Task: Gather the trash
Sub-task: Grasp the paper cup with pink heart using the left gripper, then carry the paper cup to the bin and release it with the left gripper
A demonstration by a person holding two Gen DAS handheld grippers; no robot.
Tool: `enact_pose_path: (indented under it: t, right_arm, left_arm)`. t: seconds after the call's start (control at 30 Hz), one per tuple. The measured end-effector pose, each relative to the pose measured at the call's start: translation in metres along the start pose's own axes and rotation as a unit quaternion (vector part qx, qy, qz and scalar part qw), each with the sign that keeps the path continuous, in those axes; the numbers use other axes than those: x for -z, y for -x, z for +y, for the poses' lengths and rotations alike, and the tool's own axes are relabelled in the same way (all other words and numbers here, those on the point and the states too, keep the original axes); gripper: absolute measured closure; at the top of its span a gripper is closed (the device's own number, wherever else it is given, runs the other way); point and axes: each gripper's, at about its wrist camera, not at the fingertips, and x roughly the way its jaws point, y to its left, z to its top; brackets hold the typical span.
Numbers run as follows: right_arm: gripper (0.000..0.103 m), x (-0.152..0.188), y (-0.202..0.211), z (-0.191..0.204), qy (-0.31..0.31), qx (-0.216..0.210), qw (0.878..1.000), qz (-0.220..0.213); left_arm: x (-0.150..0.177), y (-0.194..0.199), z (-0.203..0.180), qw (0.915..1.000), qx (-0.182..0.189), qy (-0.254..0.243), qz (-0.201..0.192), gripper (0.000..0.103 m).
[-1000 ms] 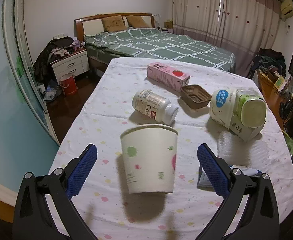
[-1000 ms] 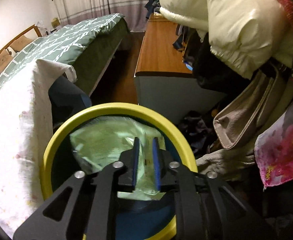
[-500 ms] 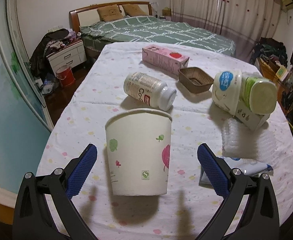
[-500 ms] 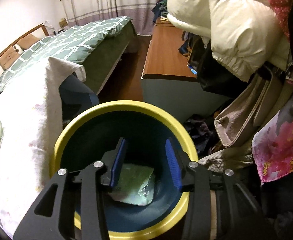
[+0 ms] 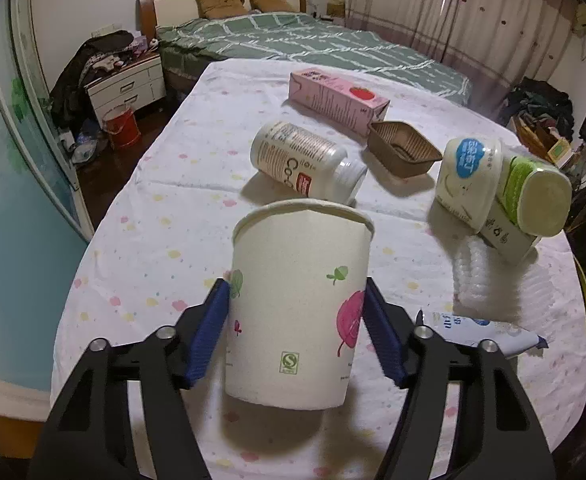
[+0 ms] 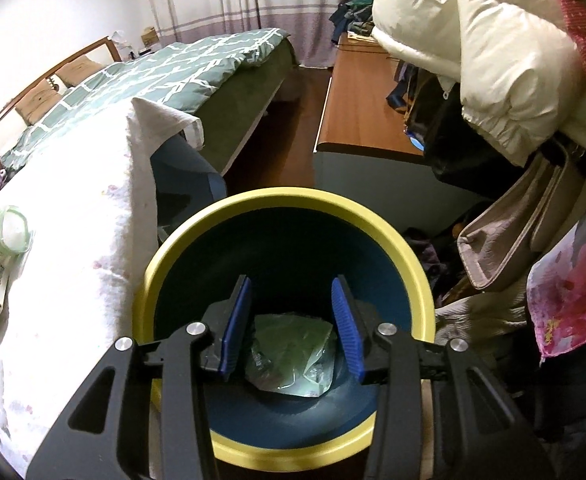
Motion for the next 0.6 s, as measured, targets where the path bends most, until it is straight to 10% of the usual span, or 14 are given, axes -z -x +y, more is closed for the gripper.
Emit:
enact_pose_path:
  t: [0.3, 0.6]
  right_arm:
    - [0.063, 0.003, 0.021, -0.005, -0.002, -0.020, 1.000, -0.019]
    - [0.062, 0.013, 0.064, -0.031, -0.012, -0.021, 0.998, -0.062]
  left_arm:
    - [-0.004, 0.043, -0.020, 0.9990, 0.013, -0.024, -0.036, 0.045]
    - [-0.015, 0.097, -0.134, 0.9792, 0.125, -0.138, -0.080, 0.045]
